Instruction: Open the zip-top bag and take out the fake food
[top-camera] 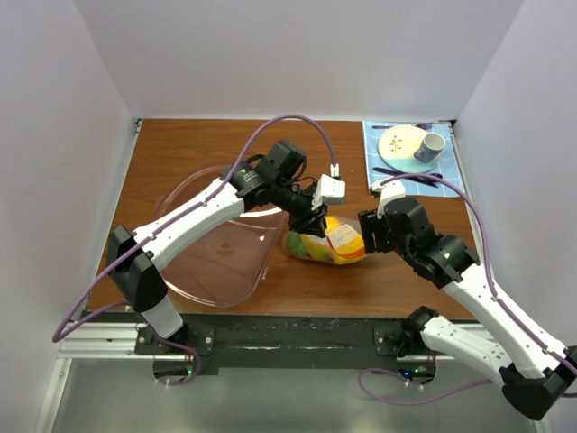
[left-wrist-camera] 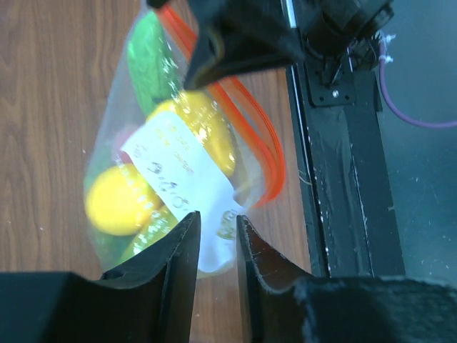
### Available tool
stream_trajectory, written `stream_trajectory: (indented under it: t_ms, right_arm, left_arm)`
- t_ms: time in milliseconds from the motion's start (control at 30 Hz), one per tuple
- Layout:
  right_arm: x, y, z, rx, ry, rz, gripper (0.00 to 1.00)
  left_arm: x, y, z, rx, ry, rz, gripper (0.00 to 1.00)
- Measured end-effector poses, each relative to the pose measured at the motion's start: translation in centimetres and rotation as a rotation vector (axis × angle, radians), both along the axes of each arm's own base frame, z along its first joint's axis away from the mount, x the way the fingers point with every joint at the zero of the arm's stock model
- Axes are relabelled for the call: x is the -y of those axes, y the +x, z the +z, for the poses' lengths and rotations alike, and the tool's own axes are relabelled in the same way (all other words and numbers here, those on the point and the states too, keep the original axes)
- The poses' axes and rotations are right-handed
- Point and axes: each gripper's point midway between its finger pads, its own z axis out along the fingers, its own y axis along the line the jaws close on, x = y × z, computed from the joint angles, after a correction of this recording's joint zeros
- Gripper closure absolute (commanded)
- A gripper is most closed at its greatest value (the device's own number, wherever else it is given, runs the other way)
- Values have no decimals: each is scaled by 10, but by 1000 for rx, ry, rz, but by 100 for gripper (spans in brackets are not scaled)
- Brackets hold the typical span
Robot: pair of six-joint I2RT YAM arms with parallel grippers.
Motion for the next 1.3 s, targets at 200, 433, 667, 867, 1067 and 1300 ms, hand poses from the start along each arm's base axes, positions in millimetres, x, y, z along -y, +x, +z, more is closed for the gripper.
stream_trajectory:
  t_ms: [200, 433, 667, 867, 1067, 1300]
  right_arm:
    - [3, 4, 1, 15, 6, -38, 23]
    - [52, -12, 42, 98, 46, -313, 3]
    - [28, -40, 17, -190, 145, -375, 1]
    - [19, -91, -15, -399, 295, -427, 1]
    - [12, -126, -40, -536, 404, -445, 1]
    - [8, -131, -89, -578, 460, -515, 11]
  left_arm:
    - [14, 12, 34, 49, -77, 11, 82]
    - [15, 12, 18, 23, -64, 15, 84]
    - [12, 10, -1, -5, -25, 21, 84]
    - [14, 16, -6, 17, -25, 33, 84]
    - [14, 25, -23, 40, -3, 64, 84]
    - [22, 38, -33, 62, -5, 88, 83]
